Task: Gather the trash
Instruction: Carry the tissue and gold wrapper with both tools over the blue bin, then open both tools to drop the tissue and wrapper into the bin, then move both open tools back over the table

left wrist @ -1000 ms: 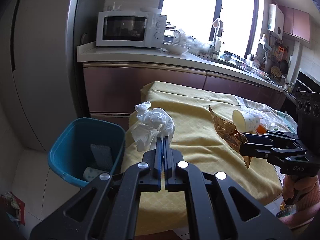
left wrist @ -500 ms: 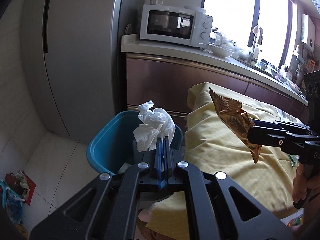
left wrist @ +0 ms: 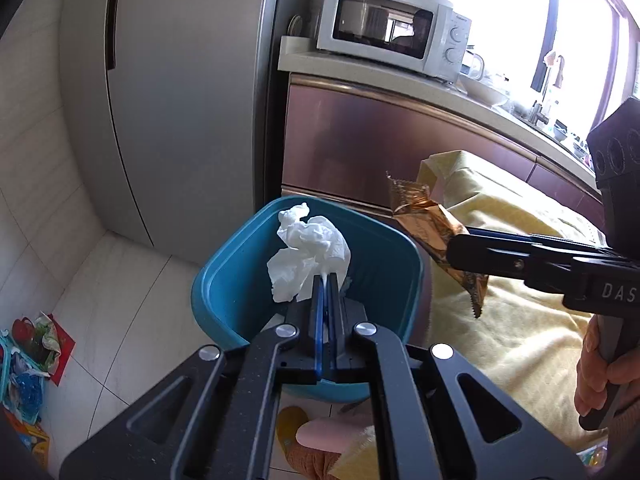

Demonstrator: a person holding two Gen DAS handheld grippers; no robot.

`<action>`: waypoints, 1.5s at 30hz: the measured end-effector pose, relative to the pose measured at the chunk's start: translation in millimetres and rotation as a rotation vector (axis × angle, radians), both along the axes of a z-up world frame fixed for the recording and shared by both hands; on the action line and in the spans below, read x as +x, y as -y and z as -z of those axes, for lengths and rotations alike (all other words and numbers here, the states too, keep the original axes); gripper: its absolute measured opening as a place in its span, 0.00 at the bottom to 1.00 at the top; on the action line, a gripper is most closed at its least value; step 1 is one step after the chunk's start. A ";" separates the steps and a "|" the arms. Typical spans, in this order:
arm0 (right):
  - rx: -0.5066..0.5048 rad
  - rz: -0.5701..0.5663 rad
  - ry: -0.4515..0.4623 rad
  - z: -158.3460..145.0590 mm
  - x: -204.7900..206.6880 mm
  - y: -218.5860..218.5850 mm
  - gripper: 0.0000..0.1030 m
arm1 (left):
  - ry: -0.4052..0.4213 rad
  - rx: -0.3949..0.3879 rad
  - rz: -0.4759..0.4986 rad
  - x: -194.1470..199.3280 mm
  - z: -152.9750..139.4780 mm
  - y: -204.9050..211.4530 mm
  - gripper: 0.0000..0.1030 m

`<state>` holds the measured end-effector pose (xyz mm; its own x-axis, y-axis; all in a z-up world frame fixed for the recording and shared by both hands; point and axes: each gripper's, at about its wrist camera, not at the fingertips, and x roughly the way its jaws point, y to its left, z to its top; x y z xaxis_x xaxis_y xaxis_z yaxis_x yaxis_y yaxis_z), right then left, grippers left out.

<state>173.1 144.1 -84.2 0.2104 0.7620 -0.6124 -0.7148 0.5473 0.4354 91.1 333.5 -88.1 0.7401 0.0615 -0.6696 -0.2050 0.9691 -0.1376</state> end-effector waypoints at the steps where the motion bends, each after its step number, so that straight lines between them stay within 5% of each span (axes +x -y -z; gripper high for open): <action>1: -0.011 0.003 -0.008 3.0 0.8 -3.6 0.26 | -0.007 -0.002 -0.003 2.7 3.0 -1.7 0.02; 15: -0.073 0.050 -0.043 21.9 11.1 -24.9 0.32 | -0.070 -0.054 -0.052 24.2 40.9 -9.4 0.07; 24: -0.011 0.062 0.036 -2.3 -8.1 28.6 0.33 | 0.039 -0.005 -0.007 3.6 10.3 20.1 0.26; 33: 0.039 0.188 0.166 -33.5 -46.9 130.9 0.40 | 0.152 -0.017 0.219 -11.5 -25.5 99.8 0.37; 45: -0.062 0.580 0.262 -32.4 -95.9 282.2 0.40 | 0.123 -0.052 0.554 2.1 -28.6 238.7 0.37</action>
